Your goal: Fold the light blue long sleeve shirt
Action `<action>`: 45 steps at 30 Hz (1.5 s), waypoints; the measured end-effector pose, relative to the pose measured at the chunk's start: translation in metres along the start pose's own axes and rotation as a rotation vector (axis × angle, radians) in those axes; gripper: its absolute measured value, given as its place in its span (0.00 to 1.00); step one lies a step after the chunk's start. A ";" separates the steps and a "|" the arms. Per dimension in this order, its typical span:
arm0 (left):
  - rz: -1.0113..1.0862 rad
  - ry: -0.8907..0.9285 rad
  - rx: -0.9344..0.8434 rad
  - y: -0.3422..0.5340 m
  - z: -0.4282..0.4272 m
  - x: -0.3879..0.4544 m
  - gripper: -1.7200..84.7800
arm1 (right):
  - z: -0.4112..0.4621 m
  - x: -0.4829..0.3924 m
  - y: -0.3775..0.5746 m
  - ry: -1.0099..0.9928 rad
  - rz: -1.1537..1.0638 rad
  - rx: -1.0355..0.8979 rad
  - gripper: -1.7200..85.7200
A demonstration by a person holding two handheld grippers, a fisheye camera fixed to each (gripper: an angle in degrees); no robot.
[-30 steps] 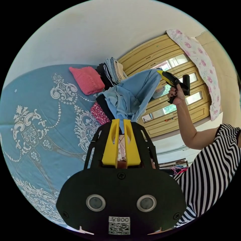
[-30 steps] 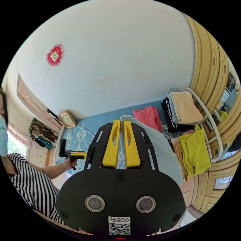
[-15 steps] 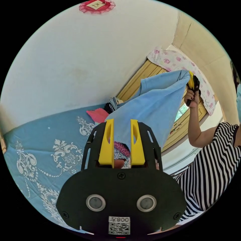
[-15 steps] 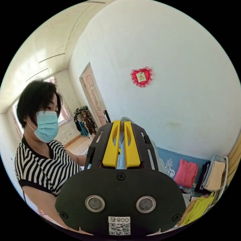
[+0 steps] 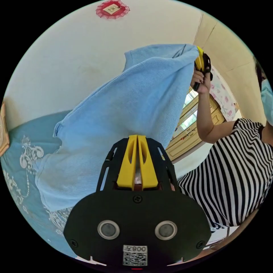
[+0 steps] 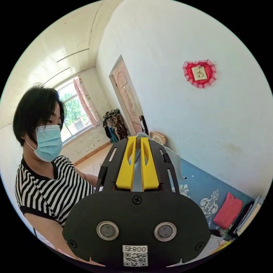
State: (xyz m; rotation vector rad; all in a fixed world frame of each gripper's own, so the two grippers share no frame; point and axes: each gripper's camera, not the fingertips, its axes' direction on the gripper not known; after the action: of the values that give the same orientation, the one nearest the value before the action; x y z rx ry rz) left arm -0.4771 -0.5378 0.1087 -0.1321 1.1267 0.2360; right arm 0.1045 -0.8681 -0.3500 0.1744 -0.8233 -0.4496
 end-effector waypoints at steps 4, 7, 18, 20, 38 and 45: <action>-0.100 0.037 -0.039 0.045 -0.010 -0.012 0.03 | 0.055 0.015 0.004 -0.073 0.063 -0.125 0.04; -0.197 0.001 0.094 0.065 -0.044 -0.034 0.06 | 0.085 0.017 0.011 -0.107 0.067 -0.209 0.04; -0.542 -0.317 -0.107 0.099 -0.053 -0.227 0.18 | 0.113 0.015 0.018 -0.158 0.068 -0.322 0.04; -0.544 -0.251 -0.184 0.098 -0.034 -0.247 0.18 | 0.115 0.014 0.018 -0.155 0.071 -0.332 0.04; -0.634 -0.207 -0.289 0.145 -0.051 -0.277 0.16 | 0.107 0.036 0.043 -0.128 0.139 -0.361 0.05; -0.630 -0.245 -0.437 0.155 -0.021 -0.281 0.12 | 0.103 0.040 0.055 -0.106 0.163 -0.392 0.05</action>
State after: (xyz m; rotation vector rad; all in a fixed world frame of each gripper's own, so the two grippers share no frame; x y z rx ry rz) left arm -0.6495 -0.4266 0.3560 -0.8099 0.7301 -0.0698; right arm 0.0693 -0.8343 -0.2363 -0.2795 -0.8299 -0.4605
